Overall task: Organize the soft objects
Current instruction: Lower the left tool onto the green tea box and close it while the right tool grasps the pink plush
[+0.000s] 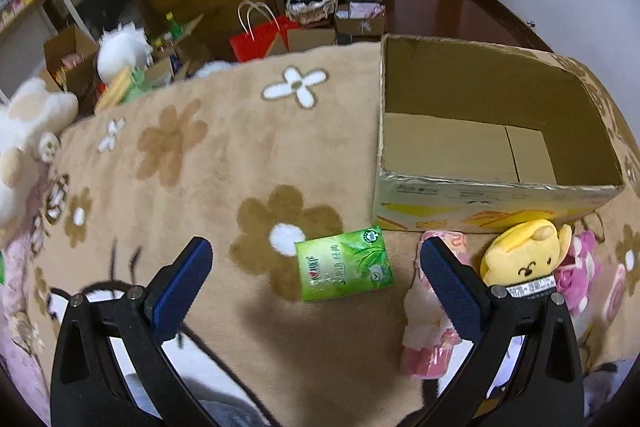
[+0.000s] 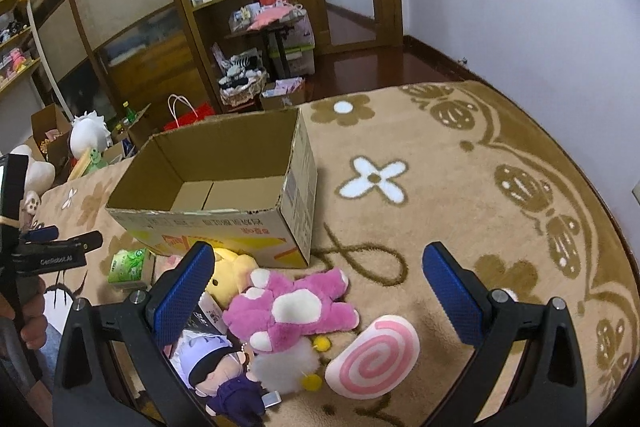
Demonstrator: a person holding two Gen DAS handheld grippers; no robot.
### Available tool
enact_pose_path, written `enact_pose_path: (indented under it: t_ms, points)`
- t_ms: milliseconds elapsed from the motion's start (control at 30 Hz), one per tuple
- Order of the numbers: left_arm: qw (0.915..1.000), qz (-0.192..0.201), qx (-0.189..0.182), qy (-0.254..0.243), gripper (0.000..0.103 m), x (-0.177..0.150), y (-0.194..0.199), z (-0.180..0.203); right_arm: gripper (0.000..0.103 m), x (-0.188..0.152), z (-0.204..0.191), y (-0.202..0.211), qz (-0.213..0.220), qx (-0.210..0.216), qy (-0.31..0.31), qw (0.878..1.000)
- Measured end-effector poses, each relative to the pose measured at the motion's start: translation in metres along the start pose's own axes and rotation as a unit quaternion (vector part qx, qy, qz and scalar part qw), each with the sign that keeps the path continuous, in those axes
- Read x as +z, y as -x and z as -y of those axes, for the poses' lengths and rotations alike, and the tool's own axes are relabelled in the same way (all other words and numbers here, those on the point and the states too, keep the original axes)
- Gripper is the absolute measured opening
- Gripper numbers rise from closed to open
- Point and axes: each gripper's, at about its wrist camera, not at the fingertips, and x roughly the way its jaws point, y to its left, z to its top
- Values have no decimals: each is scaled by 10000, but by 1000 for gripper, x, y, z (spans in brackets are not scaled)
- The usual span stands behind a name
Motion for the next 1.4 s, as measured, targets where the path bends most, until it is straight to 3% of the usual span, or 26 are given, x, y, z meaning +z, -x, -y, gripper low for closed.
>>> enact_pose_path:
  t_ms: [967,1100,1333,1400]
  points:
    - [9935,-1085,-228,238,102,-10,-93,10,103,-37,-18,-110,-1469,370,102,9884]
    - [9925,-1210,-59,159,102,-13,-99,11,103,-38,-19,-116,-1518,391,102,9876]
    - [9903,-1368,-148,205,102,-15,-112,10,103,-42,-25,-126,-1646,299,314,9854]
    - [9902,-1376,-161,196,97,-15,-113,12,103,-42,-25,-128,-1666,299,298,9851]
